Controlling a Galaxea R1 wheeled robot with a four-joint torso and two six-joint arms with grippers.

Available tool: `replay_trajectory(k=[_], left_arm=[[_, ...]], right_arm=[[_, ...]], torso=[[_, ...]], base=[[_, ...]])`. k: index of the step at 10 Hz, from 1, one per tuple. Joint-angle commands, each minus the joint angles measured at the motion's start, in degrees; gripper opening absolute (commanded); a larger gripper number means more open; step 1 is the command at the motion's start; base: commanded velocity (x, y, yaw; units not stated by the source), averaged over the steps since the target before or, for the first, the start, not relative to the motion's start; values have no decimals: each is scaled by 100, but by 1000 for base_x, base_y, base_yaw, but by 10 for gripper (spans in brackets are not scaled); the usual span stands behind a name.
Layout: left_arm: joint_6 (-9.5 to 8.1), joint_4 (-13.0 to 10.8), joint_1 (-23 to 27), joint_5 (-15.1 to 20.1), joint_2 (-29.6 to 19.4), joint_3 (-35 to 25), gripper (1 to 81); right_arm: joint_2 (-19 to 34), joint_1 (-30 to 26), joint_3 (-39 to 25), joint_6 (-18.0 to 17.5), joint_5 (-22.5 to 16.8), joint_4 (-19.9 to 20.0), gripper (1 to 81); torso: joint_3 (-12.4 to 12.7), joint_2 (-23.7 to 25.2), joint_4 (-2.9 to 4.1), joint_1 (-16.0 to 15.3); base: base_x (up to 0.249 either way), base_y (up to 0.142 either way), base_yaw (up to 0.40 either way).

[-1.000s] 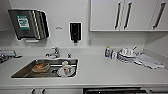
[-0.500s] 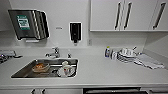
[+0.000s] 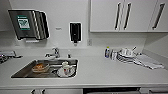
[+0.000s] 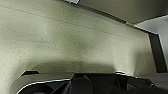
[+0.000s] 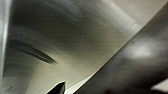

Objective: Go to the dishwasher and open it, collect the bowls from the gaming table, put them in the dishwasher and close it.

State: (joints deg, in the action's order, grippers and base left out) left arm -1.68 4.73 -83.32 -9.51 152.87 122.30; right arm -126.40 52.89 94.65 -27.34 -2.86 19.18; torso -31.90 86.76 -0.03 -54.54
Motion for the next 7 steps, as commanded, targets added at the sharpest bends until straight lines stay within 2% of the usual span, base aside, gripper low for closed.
replay_trajectory(k=[1,7], left_arm=[[1,2,329,221,-89,-83,811],[1,2,329,221,-81,-83,811]], right_arm=[[-54,129,272,203,-1471,-459,811],[-116,157,308,212,-1463,-467,811]], torso=[[0,0,0,0],[6,2,0,4]], base=[[0,0,0],[0,0,0]])
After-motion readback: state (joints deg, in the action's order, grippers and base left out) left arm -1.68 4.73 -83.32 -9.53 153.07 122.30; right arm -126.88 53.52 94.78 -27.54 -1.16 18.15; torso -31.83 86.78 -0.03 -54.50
